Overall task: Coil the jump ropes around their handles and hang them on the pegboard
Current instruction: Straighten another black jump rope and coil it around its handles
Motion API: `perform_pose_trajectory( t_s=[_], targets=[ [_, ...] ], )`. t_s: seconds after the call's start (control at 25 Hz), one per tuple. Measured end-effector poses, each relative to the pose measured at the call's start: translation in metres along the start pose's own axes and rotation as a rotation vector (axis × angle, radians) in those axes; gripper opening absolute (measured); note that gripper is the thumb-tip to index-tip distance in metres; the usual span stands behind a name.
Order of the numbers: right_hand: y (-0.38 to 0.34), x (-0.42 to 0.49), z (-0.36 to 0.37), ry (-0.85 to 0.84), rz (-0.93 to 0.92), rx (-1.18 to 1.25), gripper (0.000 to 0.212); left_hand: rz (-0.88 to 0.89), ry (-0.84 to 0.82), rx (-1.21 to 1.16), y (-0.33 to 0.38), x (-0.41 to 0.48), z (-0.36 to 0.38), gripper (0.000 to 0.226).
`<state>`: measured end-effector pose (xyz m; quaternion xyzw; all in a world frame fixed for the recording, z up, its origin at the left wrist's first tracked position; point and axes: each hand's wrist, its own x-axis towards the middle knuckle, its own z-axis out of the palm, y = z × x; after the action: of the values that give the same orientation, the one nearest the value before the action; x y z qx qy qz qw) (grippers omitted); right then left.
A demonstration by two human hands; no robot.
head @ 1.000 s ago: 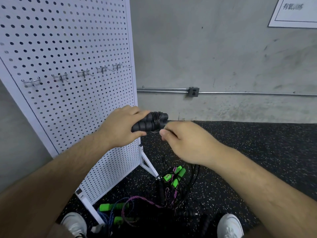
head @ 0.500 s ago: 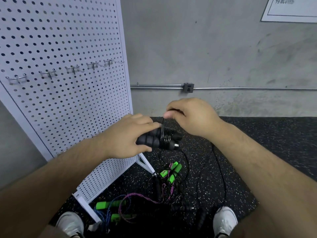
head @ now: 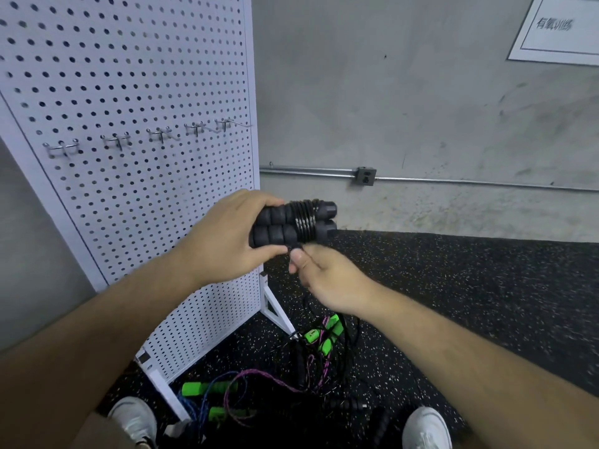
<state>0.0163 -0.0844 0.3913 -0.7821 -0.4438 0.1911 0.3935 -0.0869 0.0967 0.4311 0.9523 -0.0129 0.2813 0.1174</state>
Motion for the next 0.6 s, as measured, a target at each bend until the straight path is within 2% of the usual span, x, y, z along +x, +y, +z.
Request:
perform_pose_trajectory(
  t_s=[0.16, 0.36, 0.48, 0.6],
  targets=[
    [-0.012, -0.004, 0.016, 0.035, 0.011, -0.060, 0.036, -0.053, -0.006, 0.044, -0.023, 0.004, 0.005, 0.065],
    [-0.028, -0.019, 0.014, -0.032, -0.012, -0.243, 0.038, -0.029, -0.044, 0.085, -0.031, 0.006, 0.012, 0.064],
    [-0.040, -0.029, 0.005, -0.035, -0.079, -0.403, 0.041, -0.050, -0.096, 0.140, -0.037, 0.005, 0.016, 0.068],
    [-0.052, -0.036, -0.012, 0.029, -0.160, -0.559, 0.034, -0.043, -0.166, 0.167, -0.038, 0.004, 0.025, 0.066]
  ],
)
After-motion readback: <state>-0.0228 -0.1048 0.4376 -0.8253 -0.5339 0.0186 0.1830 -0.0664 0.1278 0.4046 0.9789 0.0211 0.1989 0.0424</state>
